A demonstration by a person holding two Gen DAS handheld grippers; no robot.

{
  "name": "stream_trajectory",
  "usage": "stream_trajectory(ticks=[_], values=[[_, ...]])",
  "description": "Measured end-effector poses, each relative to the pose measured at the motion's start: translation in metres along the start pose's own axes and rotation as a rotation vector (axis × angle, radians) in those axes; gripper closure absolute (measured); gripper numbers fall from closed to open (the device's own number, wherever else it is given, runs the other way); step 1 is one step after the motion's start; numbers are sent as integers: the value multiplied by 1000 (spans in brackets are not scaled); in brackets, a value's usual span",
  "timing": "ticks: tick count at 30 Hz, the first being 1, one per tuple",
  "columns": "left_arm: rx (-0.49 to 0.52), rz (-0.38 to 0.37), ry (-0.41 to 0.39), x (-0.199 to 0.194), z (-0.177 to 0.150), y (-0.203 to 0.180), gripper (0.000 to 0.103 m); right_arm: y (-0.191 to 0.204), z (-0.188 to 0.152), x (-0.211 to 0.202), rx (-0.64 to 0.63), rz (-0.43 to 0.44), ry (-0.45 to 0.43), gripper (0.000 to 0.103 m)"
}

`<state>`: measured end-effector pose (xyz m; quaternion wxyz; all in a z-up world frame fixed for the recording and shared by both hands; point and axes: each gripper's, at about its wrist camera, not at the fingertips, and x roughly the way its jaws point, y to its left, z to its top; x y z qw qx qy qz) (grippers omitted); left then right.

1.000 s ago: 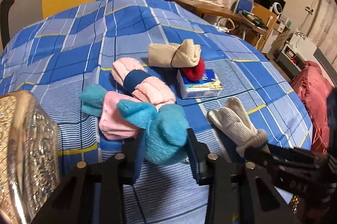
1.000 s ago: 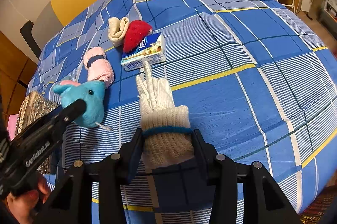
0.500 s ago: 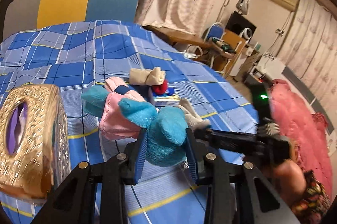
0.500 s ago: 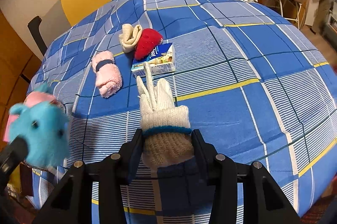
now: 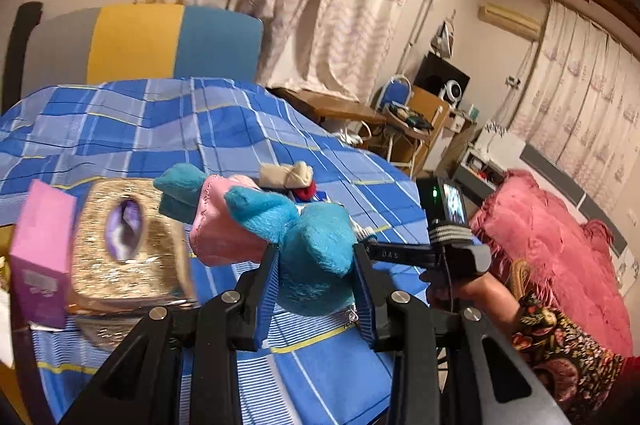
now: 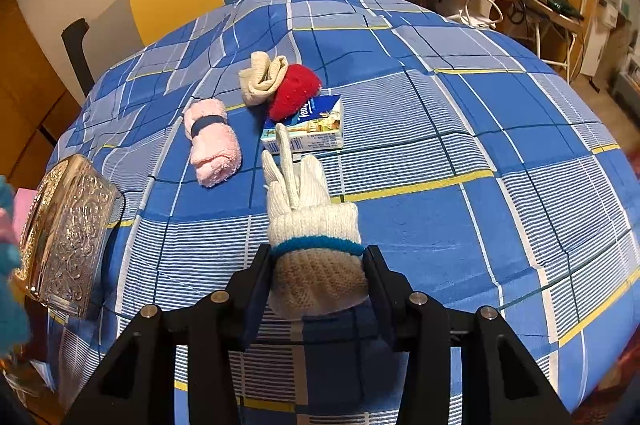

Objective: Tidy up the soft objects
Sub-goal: 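Carry the plush toy into the gold tray and release it while the right gripper carries the glove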

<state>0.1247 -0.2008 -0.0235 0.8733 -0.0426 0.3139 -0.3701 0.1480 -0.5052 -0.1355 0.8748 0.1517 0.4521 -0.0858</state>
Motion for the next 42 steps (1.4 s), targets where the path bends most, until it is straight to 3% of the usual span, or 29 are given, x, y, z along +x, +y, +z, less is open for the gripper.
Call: stream_trajectory(ticks=[7, 17, 28, 37, 42], values=[[-64, 62, -59, -45, 0, 38, 69, 0, 0, -7, 1, -10, -32, 57], [-189, 277, -103, -116, -15, 131, 69, 8, -2, -13, -31, 4, -72, 57], [-347, 510, -34, -164, -64, 244, 68, 18, -8, -46, 13, -9, -180, 57], [-397, 592, 67, -169, -96, 314, 67, 69, -14, -87, -29, 68, -227, 57], [-405, 625, 98, -166, -99, 336, 56, 110, -16, -108, -85, 124, -264, 57]])
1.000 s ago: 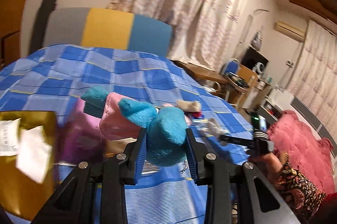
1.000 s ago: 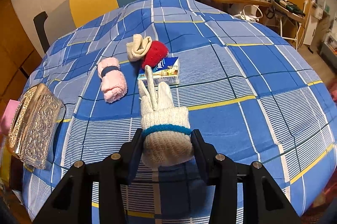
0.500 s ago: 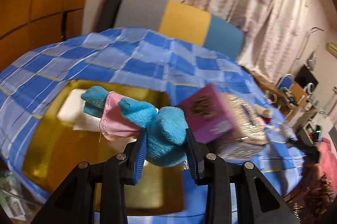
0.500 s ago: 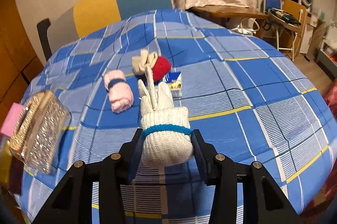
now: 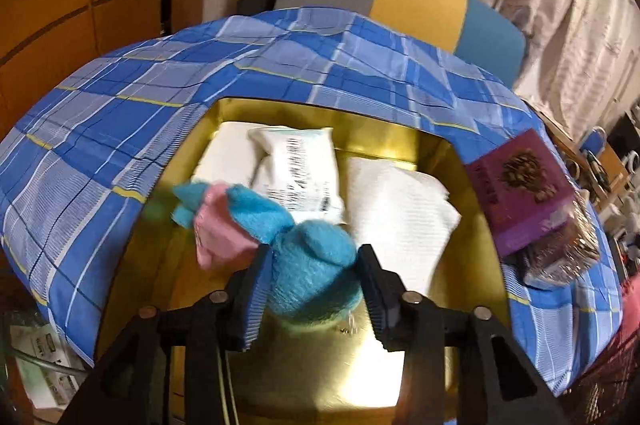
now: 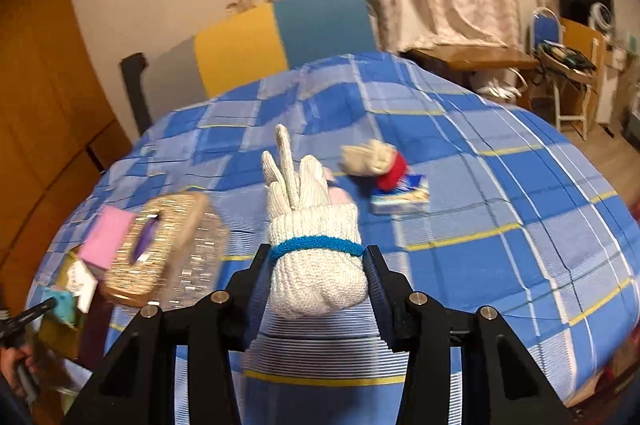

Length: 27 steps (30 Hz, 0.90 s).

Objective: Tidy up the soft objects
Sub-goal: 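Carry the plush toy into the gold tray and release it while the right gripper carries the glove, then lower the white glove into the gold tray and open the right gripper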

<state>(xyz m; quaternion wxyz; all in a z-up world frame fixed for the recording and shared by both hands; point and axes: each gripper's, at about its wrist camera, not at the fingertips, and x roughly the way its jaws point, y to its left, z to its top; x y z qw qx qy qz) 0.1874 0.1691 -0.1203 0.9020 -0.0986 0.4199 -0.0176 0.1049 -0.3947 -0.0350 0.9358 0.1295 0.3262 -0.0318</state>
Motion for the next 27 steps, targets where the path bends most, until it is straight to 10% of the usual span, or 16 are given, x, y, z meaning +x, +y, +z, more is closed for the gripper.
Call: stream_trajectory(ticks=[12, 27], values=[[-158, -49, -162, -53, -25, 15, 50, 122, 1, -25, -151, 199, -35, 57], [-122, -49, -182, -74, -54, -3, 50, 280, -57, 21, -297, 448, 175, 57]])
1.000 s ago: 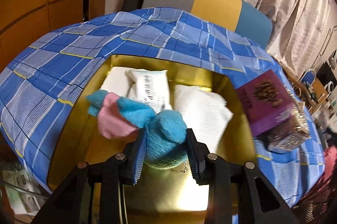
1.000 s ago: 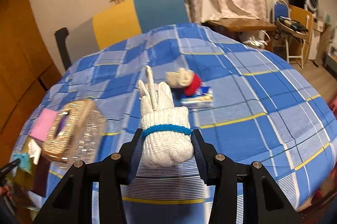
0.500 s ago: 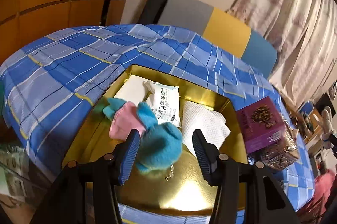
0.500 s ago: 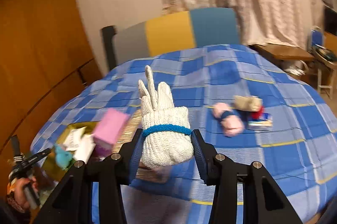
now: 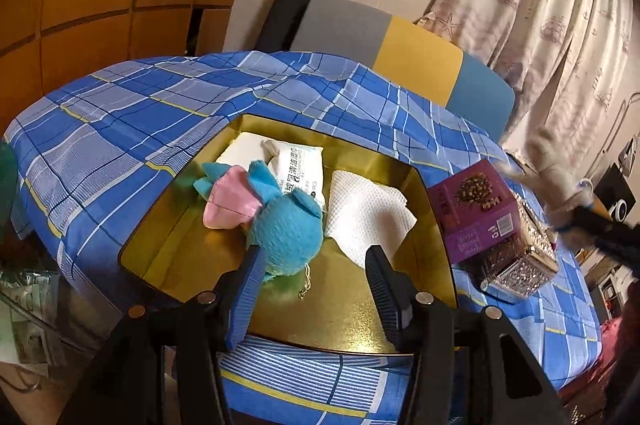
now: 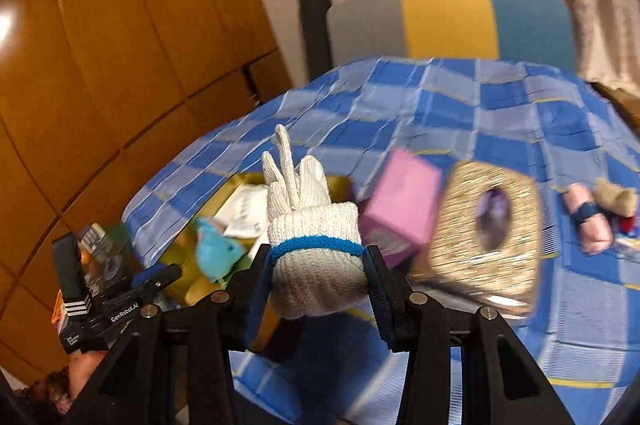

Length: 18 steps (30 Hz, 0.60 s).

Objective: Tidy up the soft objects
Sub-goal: 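Lower the white glove into the gold tray and open the right gripper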

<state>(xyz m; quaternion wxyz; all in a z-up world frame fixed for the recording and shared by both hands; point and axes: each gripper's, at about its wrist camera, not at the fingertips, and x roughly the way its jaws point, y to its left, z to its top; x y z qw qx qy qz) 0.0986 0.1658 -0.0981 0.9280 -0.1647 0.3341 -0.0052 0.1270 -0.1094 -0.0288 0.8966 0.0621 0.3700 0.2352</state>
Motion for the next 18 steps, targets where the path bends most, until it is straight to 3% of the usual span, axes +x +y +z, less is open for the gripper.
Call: stream_trajectory(ticks=[5, 9, 18], values=[[-37, 4, 1, -1, 1, 7, 50, 20, 3, 50, 36, -23, 75, 57], [-58, 9, 15, 1, 0, 12, 50, 34, 10, 87, 71, -88, 107, 57], [-119, 19, 8, -3, 4, 26, 50, 52, 31, 153, 26, -349, 116, 57]])
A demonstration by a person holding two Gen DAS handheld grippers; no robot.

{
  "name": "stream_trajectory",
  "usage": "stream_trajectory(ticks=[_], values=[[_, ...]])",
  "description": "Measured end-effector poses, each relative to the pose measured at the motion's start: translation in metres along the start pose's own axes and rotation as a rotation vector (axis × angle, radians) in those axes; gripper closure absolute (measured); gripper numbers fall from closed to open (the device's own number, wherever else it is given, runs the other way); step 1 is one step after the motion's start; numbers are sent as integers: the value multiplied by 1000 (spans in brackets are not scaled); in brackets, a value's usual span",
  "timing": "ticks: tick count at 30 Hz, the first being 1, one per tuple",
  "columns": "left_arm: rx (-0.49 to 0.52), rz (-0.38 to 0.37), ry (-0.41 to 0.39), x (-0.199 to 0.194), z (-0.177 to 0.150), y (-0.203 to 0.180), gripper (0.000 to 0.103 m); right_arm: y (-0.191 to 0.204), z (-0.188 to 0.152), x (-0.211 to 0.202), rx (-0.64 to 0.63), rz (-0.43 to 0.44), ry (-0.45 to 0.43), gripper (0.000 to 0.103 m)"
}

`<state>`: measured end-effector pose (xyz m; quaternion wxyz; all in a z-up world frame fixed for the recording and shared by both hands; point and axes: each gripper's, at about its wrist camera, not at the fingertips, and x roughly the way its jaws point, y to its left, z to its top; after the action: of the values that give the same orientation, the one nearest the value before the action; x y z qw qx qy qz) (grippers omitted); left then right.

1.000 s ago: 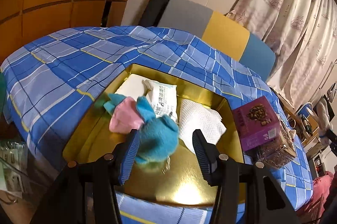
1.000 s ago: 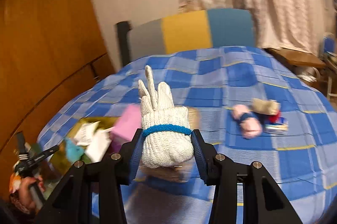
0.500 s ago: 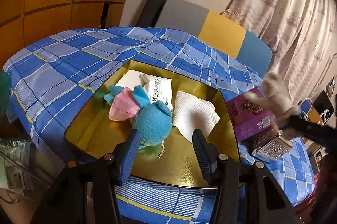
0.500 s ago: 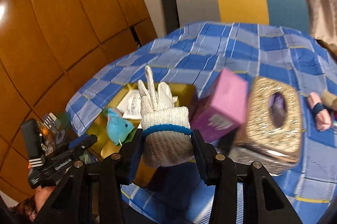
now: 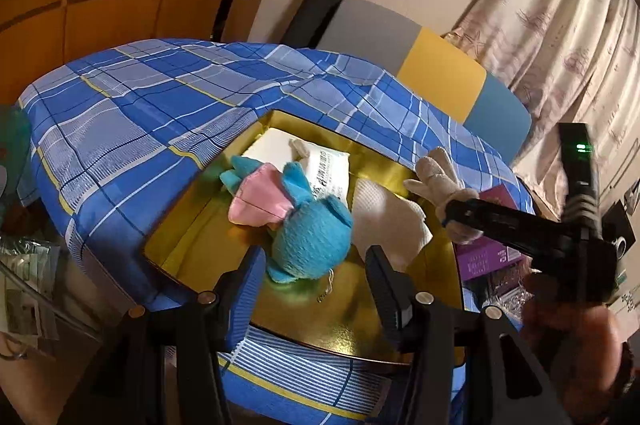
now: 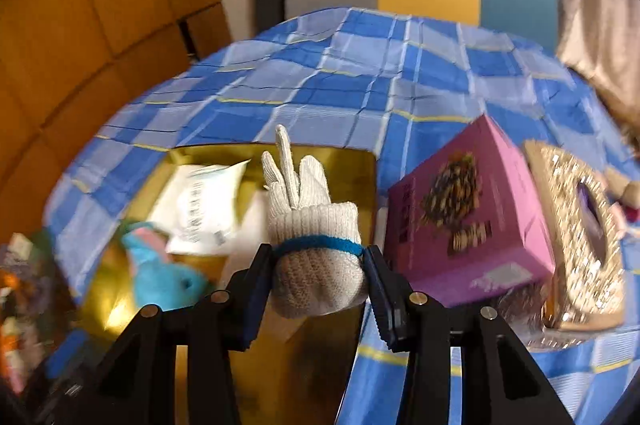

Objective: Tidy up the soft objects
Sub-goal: 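Lower the white glove into the gold tray and open the right gripper, then move both grippers back from the tray toward the remaining items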

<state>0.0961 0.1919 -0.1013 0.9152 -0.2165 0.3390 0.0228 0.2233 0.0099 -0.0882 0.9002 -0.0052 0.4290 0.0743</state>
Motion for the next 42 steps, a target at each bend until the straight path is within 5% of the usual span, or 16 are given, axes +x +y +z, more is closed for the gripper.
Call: stream_trajectory(ticks=[5, 19, 27, 36, 42], values=[[-23, -4, 5, 1, 2, 5, 50, 18, 10, 24, -57, -140, -5, 48], [-63, -14, 28, 5, 1, 11, 50, 8, -32, -33, -22, 127, -53, 38], [-12, -27, 44, 7, -5, -1, 50, -4, -57, -55, -33, 189, -29, 38], [84, -107, 74, 11, -18, -29, 50, -40, -73, -104, -41, 206, -124, 38], [161, -148, 82, 6, -29, -53, 50, -98, -77, -138, 52, 129, -218, 34]])
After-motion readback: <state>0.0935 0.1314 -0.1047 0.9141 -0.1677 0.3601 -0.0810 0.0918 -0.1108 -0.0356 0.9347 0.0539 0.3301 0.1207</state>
